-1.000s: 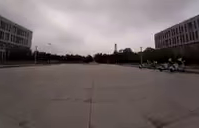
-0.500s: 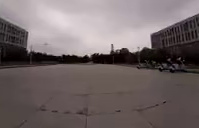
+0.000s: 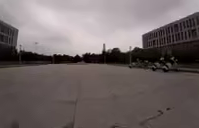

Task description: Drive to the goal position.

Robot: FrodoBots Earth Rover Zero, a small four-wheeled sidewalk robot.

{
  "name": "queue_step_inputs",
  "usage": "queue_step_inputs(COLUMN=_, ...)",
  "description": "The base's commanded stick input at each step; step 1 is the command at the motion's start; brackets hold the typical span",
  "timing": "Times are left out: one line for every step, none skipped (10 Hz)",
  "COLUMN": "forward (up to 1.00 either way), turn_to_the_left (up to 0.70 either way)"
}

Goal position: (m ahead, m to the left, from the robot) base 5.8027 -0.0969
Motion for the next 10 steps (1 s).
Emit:
queue_step_inputs(forward=0.70, turn_to_the_left=0.00)
queue_step_inputs(forward=0.70, turn_to_the_left=0.00)
queue_step_inputs(forward=0.70, turn_to_the_left=0.00)
queue_step_inputs(forward=0.70, turn_to_the_left=0.00)
queue_step_inputs(forward=0.70, turn_to_the_left=0.00)
queue_step_inputs(forward=0.70, turn_to_the_left=0.00)
queue_step_inputs(forward=0.70, turn_to_the_left=0.00)
queue_step_inputs(forward=0.70, turn_to_the_left=0.00)
queue_step_inputs(forward=0.70, turn_to_the_left=0.00)
queue_step_inputs(forward=0.70, turn_to_the_left=0.00)
